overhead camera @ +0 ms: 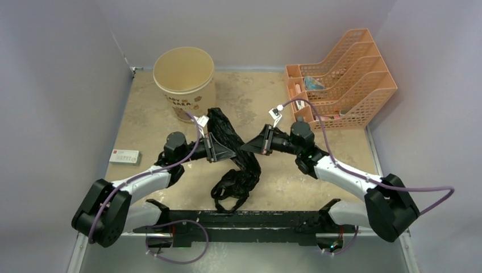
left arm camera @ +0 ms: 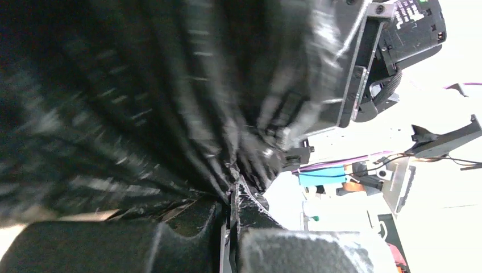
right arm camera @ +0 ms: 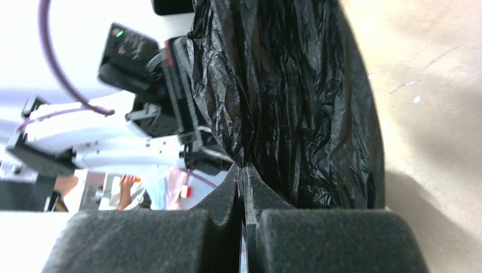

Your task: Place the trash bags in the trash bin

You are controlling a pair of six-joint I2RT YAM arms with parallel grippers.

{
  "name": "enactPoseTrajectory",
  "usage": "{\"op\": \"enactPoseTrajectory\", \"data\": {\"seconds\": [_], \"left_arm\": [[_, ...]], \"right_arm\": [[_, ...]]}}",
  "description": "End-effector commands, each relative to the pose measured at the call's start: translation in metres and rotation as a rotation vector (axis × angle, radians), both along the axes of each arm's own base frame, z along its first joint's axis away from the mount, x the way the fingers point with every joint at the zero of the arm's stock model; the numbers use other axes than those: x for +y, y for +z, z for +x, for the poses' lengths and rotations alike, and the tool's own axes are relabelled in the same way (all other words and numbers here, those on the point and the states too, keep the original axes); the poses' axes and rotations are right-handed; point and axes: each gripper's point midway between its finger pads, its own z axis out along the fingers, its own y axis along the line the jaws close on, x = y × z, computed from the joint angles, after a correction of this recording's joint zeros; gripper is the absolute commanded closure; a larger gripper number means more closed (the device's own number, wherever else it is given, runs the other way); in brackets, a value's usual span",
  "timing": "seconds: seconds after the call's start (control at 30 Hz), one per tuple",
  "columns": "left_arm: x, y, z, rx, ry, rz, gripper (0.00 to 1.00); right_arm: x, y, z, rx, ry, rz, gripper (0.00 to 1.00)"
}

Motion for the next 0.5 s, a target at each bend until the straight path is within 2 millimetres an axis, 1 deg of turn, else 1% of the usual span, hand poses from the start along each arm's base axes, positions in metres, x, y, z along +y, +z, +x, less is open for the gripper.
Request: {"op": "enactPoseTrajectory", "data": {"seconds": [0.0,0.03,0.1,0.17,0.23,0.3,0.33,0.37,0.4,0.47], "left_arm": [[-0.003,0.046,0.0,-0.119,-0.041,0.037,1.0],[-0.002,0.053,-0.003,-0.119,-0.058,0.063,1.0],[-0.001,0.074,-0.013,-0.137,-0.104,0.096,1.0],[0.002,0.094,-0.025,-0.154,-0.141,0.111,1.0],[0.007,0.109,-0.038,-0.108,-0.154,0.117,1.0],[0.012,0.117,-0.05,-0.053,-0.169,0.121,1.0],[0.014,0.121,-0.056,-0.029,-0.176,0.129,1.0],[0.016,0.122,-0.06,-0.008,-0.181,0.145,1.0],[0.019,0.122,-0.063,0.012,-0.172,0.164,1.0],[0.025,0.115,-0.066,0.063,-0.147,0.218,1.0]], "right_arm": [[-0.018,0.025,0.042,-0.116,-0.216,-0.149,1.0],[-0.023,0.032,0.046,-0.141,-0.244,-0.18,1.0],[-0.029,0.05,0.049,-0.202,-0.27,-0.206,1.0],[-0.032,0.069,0.045,-0.255,-0.265,-0.19,1.0],[-0.035,0.084,0.037,-0.292,-0.247,-0.186,1.0],[-0.036,0.098,0.027,-0.316,-0.206,-0.182,1.0],[-0.036,0.1,0.021,-0.316,-0.178,-0.187,1.0],[-0.037,0.098,0.017,-0.301,-0.159,-0.205,1.0],[-0.039,0.091,0.013,-0.267,-0.148,-0.232,1.0],[-0.043,0.079,0.015,-0.222,-0.16,-0.257,1.0]]}}
